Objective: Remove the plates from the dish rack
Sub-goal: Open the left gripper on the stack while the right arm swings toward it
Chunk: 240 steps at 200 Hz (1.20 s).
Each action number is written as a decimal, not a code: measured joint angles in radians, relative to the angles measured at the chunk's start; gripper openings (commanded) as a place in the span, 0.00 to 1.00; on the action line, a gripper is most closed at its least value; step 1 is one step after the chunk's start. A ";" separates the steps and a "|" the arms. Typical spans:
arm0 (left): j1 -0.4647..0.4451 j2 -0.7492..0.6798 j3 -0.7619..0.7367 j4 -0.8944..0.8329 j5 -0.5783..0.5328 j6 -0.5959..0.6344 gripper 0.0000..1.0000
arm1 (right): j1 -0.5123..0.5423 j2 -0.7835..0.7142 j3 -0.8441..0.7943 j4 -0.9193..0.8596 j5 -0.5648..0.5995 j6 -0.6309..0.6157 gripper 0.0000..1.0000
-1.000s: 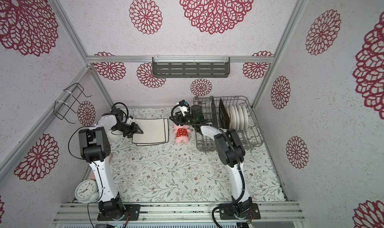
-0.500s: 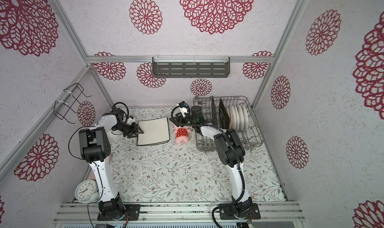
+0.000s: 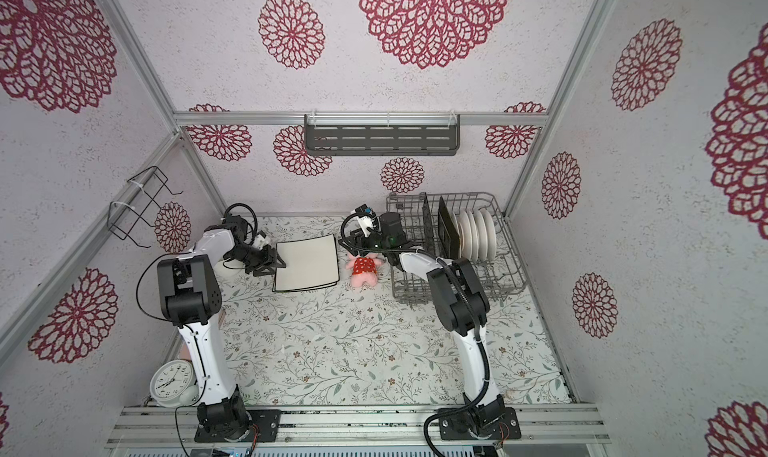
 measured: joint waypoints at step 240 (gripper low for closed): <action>-0.045 -0.241 -0.051 0.008 -0.143 0.016 0.67 | 0.132 0.269 0.558 -0.802 0.240 0.187 0.58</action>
